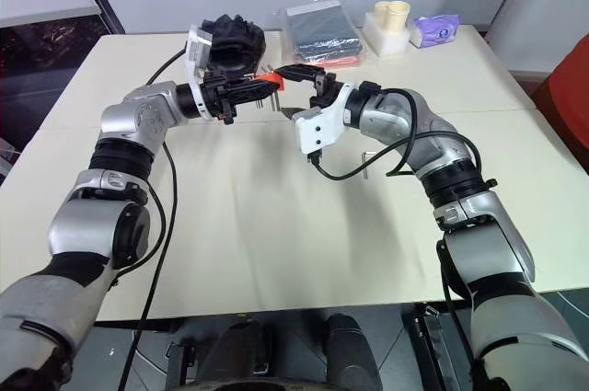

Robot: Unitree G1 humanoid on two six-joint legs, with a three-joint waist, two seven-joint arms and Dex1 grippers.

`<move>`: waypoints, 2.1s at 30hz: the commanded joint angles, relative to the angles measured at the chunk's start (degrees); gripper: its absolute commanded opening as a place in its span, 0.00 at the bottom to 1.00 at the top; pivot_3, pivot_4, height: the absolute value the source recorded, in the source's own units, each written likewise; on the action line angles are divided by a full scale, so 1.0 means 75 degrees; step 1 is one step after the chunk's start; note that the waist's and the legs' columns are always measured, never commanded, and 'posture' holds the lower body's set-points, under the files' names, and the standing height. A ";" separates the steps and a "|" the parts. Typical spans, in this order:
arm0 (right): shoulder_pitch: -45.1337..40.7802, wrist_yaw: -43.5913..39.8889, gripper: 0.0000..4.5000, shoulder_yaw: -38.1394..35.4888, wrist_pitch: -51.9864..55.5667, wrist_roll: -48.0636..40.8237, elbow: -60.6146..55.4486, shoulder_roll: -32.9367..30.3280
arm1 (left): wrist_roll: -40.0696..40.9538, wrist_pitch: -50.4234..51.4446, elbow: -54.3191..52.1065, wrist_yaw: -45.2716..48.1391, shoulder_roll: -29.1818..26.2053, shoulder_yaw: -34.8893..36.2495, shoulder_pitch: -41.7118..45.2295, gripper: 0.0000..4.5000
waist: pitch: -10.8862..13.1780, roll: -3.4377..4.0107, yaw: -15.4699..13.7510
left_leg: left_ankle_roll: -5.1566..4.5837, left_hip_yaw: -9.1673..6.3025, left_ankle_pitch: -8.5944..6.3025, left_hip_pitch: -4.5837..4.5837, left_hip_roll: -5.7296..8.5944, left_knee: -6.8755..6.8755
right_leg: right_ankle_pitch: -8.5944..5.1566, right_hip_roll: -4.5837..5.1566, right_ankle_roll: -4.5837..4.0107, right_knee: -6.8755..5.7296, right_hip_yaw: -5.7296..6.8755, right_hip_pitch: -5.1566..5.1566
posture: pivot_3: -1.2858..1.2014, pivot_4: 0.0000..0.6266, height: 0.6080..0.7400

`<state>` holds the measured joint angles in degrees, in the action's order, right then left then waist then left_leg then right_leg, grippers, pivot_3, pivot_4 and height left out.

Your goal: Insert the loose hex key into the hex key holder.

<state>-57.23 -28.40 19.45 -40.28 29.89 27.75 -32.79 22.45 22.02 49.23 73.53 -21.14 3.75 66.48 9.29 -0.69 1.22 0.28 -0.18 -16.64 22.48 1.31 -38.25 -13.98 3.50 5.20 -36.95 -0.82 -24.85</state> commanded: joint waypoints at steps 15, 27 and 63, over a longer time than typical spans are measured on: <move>0.1635 -0.2933 0.99 -0.2201 1.2283 -0.3659 -0.2585 0.0159 | -0.0399 -0.0477 -0.3884 0.0422 -0.0960 -0.0725 -0.2471 0.00 | 0.0000 0.0003 -0.0050 | -0.0011 -0.0010 -0.0006 0.0002 -0.0011 -0.0001 | -0.0001 0.0012 -0.0003 -0.0013 -0.0011 -0.0009 | 0.52 0.24 1.00; 0.1410 -0.2010 0.99 -0.2679 1.4499 -0.4625 -0.2324 0.0168 | 0.0101 0.0156 -0.5095 -0.0490 -0.0708 -0.0629 -0.3169 0.00 | 0.0000 0.0002 -0.0057 | -0.0012 -0.0009 -0.0007 0.0001 -0.0001 -0.0003 | -0.0001 0.0011 -0.0002 -0.0014 -0.0010 -0.0008 | 0.52 0.24 1.00; 0.1205 0.0296 0.02 -0.2723 1.3518 -0.4925 -0.0736 0.1679 | 0.0504 0.0304 -0.5392 -0.1240 -0.0645 -0.0504 -0.3500 0.00 | -0.0021 -0.0012 0.0005 | -0.0011 -0.0007 -0.0007 -0.0024 -0.0013 0.0000 | -0.0001 0.0011 -0.0003 -0.0011 -0.0013 0.0005 | 0.52 0.24 1.00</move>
<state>-48.00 -26.10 -0.26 61.91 -5.17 21.46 -21.46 24.55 23.94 9.07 63.64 -25.53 -1.25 38.37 9.14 -0.78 1.25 0.19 -0.23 -16.69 22.30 1.21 -38.25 -13.99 3.58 5.18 -37.03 -0.92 -24.81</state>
